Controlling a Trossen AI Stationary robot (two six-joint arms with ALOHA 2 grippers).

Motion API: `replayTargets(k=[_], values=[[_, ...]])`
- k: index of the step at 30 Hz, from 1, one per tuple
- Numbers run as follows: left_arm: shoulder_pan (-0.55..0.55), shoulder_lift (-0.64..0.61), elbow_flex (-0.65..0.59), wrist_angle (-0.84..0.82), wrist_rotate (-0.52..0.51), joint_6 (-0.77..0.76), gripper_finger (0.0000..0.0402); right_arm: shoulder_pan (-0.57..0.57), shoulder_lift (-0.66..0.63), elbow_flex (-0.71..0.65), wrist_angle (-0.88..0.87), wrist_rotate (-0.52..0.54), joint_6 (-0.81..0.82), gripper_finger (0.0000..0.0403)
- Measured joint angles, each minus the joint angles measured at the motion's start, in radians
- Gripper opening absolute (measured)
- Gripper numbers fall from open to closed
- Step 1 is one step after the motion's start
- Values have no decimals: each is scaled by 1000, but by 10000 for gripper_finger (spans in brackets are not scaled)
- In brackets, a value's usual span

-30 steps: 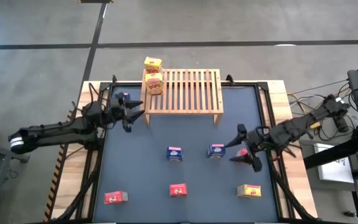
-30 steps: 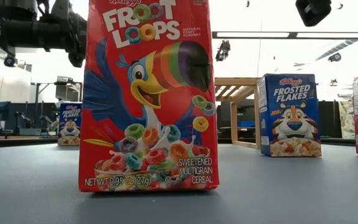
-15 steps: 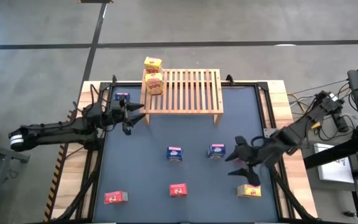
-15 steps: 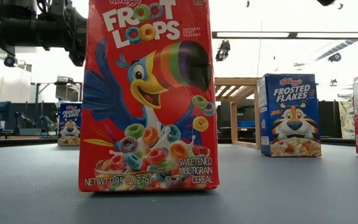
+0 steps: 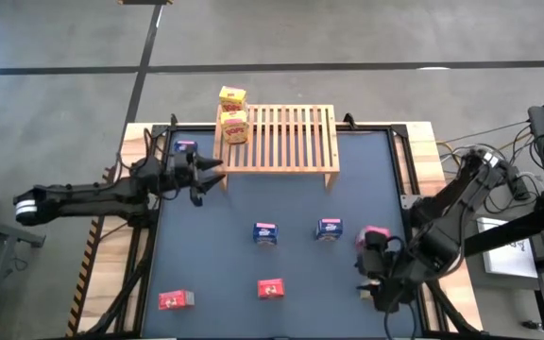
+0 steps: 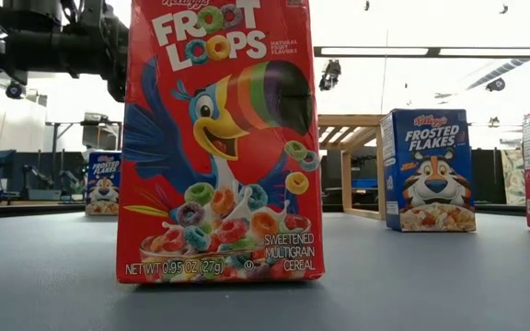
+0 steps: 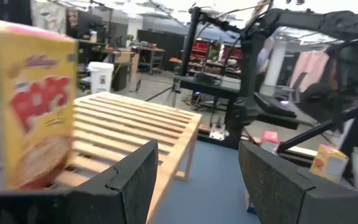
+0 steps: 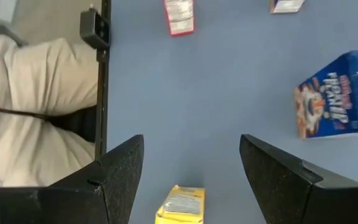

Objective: Stack cereal on shelf
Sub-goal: Put the yellow cereal box on the shelf aligned with the other yellow cereal boxes

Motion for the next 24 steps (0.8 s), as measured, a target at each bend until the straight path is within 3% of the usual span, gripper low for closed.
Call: replayTargets(k=[5, 14, 24], values=[[-45, 43, 0, 98, 1, 19, 207, 46, 7, -11, -13, 19, 65, 254], [-95, 101, -1, 149, 0, 26, 207, 194, -27, -73, -81, 56, 365, 254], [-161, 191, -2, 277, 0, 16, 207, 262, 114, -107, -83, 80, 466, 254]])
